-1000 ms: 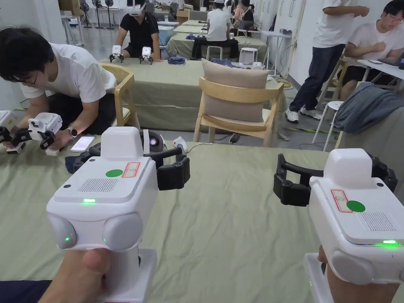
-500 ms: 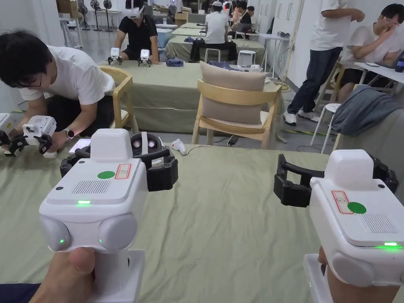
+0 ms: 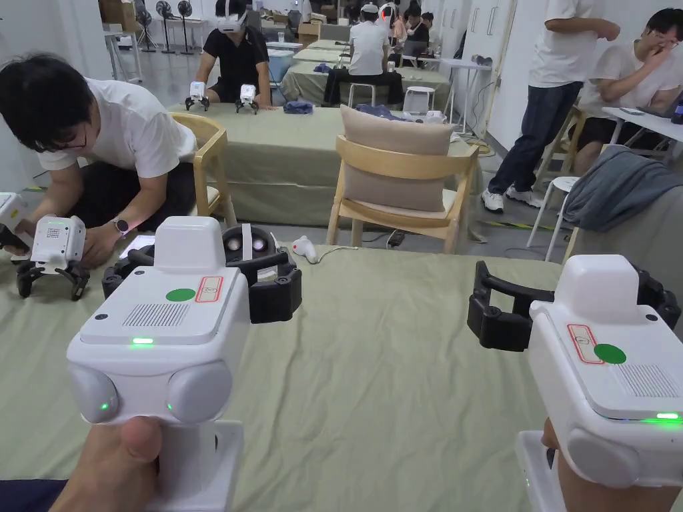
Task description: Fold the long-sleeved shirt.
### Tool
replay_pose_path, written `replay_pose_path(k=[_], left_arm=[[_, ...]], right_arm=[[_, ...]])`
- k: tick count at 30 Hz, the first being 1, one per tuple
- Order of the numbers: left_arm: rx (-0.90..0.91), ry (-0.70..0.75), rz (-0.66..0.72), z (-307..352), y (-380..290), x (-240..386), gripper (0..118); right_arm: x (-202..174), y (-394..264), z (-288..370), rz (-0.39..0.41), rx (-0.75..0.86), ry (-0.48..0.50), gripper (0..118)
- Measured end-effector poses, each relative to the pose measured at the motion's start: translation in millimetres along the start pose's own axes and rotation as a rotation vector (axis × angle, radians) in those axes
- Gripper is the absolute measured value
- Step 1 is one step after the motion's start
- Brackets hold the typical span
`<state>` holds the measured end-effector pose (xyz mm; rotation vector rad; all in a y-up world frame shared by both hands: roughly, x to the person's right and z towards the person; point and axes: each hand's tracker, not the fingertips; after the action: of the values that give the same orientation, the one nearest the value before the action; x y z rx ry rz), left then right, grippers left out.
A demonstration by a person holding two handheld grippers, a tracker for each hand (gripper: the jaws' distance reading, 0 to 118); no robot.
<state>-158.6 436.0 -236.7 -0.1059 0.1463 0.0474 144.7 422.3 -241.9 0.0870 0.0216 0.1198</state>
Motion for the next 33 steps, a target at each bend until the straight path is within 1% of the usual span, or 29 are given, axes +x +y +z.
replay_pose_path(k=[13,18,21,25,33], left_arm=[[0.012,0.010,0.020,-0.8,13.4,-6.6,111],[0.005,0.003,0.000,-2.9,11.5,-9.6,111],[-0.006,0.012,0.038,-4.4,9.3,-10.9,111],[-0.008,0.021,0.021,-4.3,8.5,-11.0,111],[-0.025,-0.010,-0.004,-3.5,5.4,-6.7,111]], right_arm=[[2.4,3.4,-0.9,-0.010,0.006,-0.001,118],[3.5,4.6,-0.6,-0.013,0.011,-0.001,118],[3.8,4.6,-0.4,-0.010,0.011,-0.001,118],[3.6,4.6,-0.3,-0.010,0.009,0.001,118],[0.9,4.1,-0.8,-0.008,0.007,0.006,118]])
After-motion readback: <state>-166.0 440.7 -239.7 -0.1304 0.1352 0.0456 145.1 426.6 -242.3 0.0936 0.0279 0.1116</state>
